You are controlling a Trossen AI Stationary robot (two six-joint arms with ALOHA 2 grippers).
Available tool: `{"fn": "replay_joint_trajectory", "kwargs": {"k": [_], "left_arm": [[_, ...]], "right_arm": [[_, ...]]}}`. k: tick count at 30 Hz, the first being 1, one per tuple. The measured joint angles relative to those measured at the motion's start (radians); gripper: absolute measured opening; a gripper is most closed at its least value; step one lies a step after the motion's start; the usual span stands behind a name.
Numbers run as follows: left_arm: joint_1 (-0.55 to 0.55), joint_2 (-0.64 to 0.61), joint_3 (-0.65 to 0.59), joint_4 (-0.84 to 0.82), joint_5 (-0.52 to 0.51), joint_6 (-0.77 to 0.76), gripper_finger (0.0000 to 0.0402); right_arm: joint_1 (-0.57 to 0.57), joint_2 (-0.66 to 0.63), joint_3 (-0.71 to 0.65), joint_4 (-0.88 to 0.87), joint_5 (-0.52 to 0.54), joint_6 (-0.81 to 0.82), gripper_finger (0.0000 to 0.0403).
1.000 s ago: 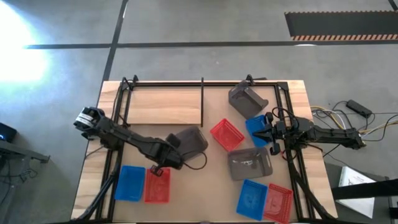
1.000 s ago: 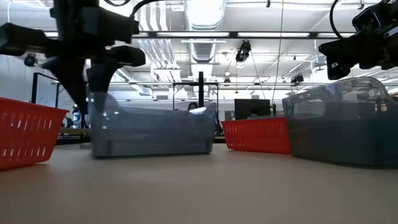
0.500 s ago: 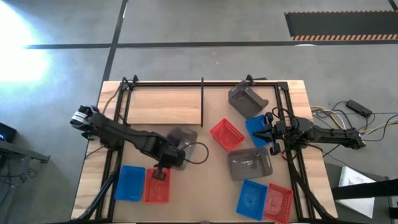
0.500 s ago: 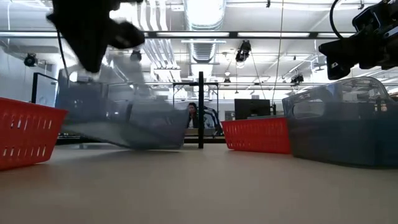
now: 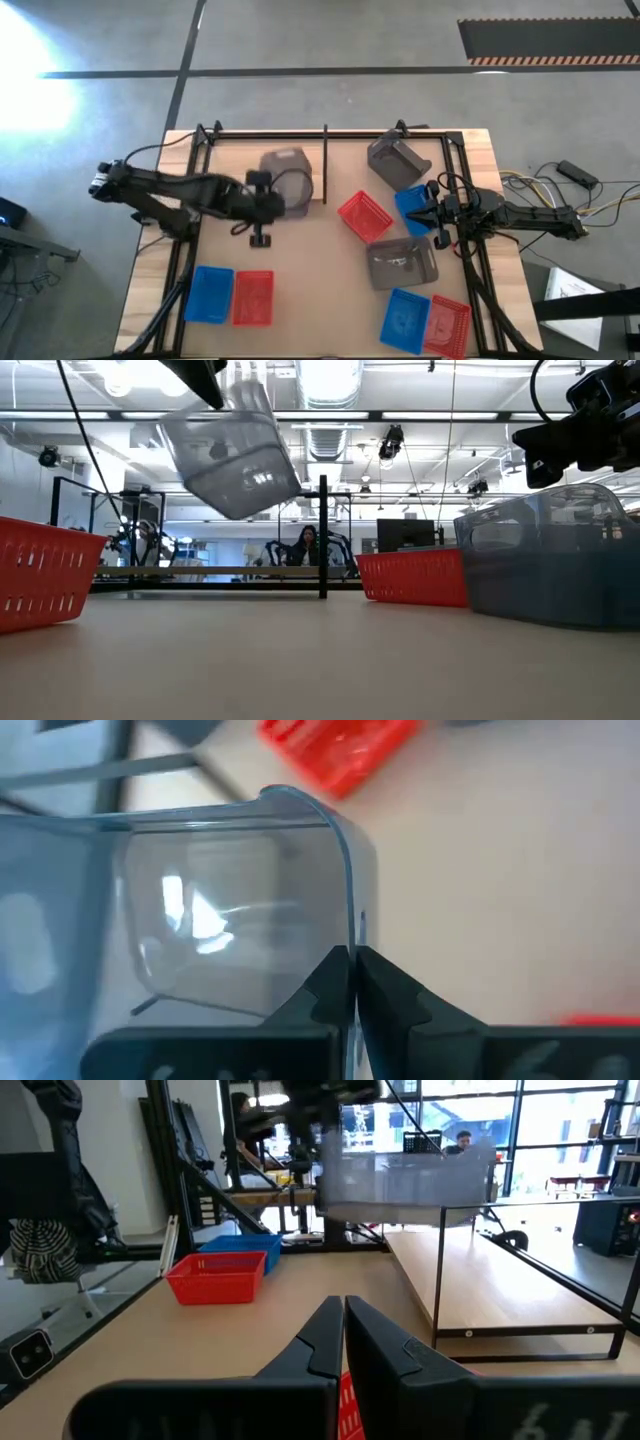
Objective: Stack baskets on shelf by color
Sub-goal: Put the middle black bin on the shelf
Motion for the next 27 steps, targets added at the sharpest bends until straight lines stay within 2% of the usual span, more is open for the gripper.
{"fn": "replay_joint_trajectory", "kwargs": {"k": [5, 11, 19, 27], "left_arm": [[0.181, 0.052, -0.056, 0.084, 0.000, 0.090, 0.0000], [0.339, 0.214, -0.058, 0.202, 0.094, 0.201, 0.0000], [0.367, 0.377, 0.021, 0.211, 0.114, 0.249, 0.0000], [0.367, 0.401, 0.059, 0.244, 0.118, 0.305, 0.0000]], "right_arm": [[0.000, 0.000, 0.000, 0.000, 0.000, 0.000, 0.0009], [0.000, 0.000, 0.000, 0.000, 0.000, 0.000, 0.0009], [0.000, 0.000, 0.000, 0.000, 0.000, 0.000, 0.0009], [0.000, 0.000, 0.000, 0.000, 0.000, 0.000, 0.0009]]}}
